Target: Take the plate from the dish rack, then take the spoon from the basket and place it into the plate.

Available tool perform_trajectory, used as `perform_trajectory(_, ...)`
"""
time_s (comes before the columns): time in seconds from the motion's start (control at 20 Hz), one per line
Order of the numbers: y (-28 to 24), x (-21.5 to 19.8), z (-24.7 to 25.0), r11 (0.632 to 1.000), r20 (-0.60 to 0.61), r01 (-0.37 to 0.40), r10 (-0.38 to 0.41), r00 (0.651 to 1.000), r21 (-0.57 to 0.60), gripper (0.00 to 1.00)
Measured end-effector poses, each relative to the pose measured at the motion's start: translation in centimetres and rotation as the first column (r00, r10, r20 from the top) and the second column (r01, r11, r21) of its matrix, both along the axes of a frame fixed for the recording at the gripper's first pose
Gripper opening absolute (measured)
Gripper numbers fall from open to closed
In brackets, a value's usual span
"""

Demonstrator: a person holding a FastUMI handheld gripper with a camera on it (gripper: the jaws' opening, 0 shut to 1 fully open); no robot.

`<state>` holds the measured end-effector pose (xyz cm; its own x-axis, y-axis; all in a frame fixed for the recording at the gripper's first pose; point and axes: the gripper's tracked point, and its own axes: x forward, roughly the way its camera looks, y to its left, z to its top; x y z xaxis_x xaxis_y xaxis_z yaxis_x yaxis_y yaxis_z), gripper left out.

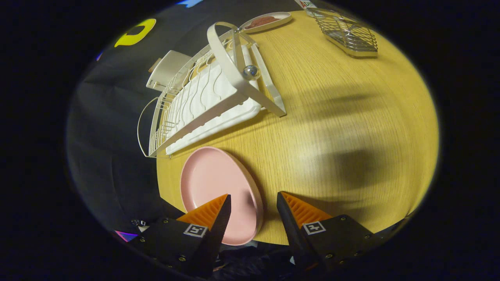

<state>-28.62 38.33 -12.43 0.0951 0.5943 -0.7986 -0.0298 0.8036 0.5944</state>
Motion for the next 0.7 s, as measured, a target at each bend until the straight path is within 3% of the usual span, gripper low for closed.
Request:
perform_trajectory(0.4,-5.0,3.2,3.4,0.994,0.139,0.107,-0.104,0.985,-0.016,0.74)
perform_trajectory(0.5,-6.7,4.6,4.6,0.986,0.197,0.167,-0.159,0.967,-0.026,0.74)
perform_trajectory(0.7,-10.8,8.5,7.0,0.945,0.316,0.326,-0.303,0.899,-0.023,0.74)
